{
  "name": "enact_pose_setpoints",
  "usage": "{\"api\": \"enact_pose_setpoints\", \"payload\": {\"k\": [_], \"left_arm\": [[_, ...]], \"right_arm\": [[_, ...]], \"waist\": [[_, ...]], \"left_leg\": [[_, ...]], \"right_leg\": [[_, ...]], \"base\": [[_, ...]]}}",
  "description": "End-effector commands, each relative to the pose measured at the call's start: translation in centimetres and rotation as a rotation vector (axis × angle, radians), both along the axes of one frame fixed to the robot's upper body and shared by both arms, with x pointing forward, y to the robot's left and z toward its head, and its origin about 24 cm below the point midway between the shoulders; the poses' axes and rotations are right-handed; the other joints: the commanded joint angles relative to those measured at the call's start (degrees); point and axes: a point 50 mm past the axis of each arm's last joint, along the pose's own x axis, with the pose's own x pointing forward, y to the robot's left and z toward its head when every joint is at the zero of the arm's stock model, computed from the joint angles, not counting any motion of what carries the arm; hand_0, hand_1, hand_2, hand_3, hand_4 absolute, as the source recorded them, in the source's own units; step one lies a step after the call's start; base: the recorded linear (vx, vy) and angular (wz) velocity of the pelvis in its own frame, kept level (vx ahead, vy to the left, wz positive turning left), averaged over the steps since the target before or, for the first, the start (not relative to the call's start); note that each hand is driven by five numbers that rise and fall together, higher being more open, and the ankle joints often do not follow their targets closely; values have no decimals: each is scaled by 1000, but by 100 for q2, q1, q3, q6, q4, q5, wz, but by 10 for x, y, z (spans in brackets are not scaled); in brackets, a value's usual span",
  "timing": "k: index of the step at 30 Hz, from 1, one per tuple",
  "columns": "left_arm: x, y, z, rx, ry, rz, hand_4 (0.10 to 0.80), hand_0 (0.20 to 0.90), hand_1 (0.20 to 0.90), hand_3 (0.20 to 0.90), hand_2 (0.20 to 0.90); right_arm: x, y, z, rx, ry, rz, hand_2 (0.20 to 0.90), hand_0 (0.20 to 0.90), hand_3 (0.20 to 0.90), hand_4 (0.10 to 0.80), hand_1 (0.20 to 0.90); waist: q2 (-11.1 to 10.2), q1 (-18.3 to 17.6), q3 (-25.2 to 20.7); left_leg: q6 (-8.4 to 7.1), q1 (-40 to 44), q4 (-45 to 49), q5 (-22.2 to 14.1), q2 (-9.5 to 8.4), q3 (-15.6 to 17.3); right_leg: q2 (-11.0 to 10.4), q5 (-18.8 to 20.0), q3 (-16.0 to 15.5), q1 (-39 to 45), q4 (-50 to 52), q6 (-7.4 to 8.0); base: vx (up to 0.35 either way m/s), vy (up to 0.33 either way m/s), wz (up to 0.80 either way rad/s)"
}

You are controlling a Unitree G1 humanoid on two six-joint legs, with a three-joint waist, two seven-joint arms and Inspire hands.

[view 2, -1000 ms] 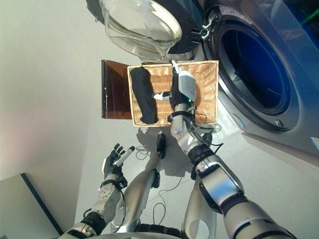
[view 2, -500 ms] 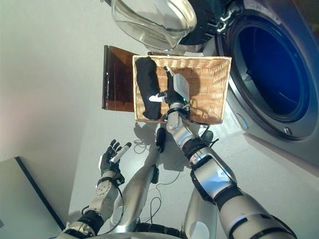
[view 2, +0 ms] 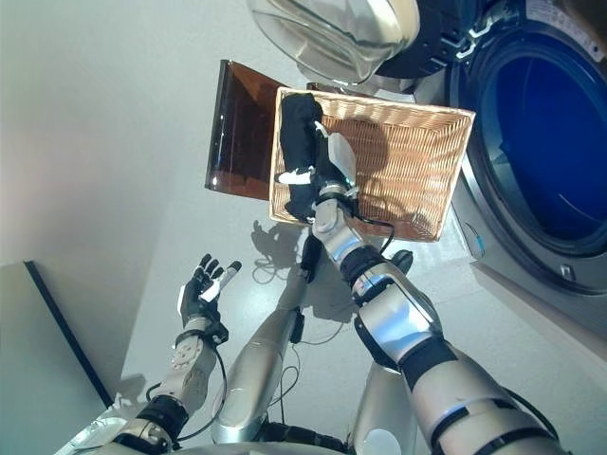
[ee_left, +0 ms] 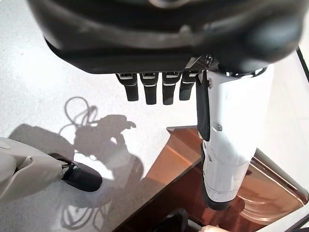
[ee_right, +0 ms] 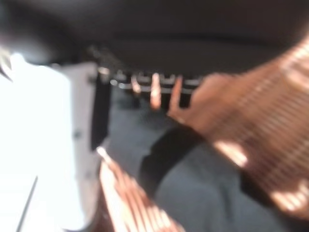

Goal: Pick up the clothes and place them into the washing machine

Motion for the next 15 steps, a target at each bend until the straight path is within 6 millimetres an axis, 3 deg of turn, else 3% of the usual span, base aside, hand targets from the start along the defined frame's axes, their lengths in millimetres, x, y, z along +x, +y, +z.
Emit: {"api": "enact_pose_setpoints", "payload": {"k": [1, 7, 14, 15], "left_arm": [[14, 23, 29, 52, -153, 38, 800, 900, 900, 900, 900], [17, 23, 38, 48, -201, 24, 800, 900, 900, 900, 900], [20, 25, 55, 35, -281, 15, 800, 900, 900, 900, 900], [21, 22, 60, 30, -305, -1, 800, 900, 900, 900, 900]], "right_arm": [[-1, 47, 40, 56, -114, 152, 900, 900, 900, 800, 900], [4, 40, 45, 28, -103, 126, 900, 900, 900, 800, 900], [11, 26, 63, -19, -130, 72, 900, 900, 900, 800, 900], [14, 15, 66, -47, -122, 33, 900, 900, 900, 800, 900]], "waist": [[264, 284, 28], [355, 441, 28], [479, 659, 28], [516, 715, 28]], "left_leg": [[-298, -241, -93, 12, -348, 328], [-295, -354, -93, 42, -371, 223], [-294, -606, -93, 105, -421, 35], [-288, -688, -93, 127, -450, -26]], "right_leg": [[3, -290, 331, -132, 160, 194], [-54, -337, 246, -234, 236, 206], [-130, -455, 110, -482, 470, 215], [-161, -490, 54, -531, 520, 222]], "base": [[-9, -6, 17], [-12, -6, 13], [-22, -18, 21], [-11, -19, 22]]}}
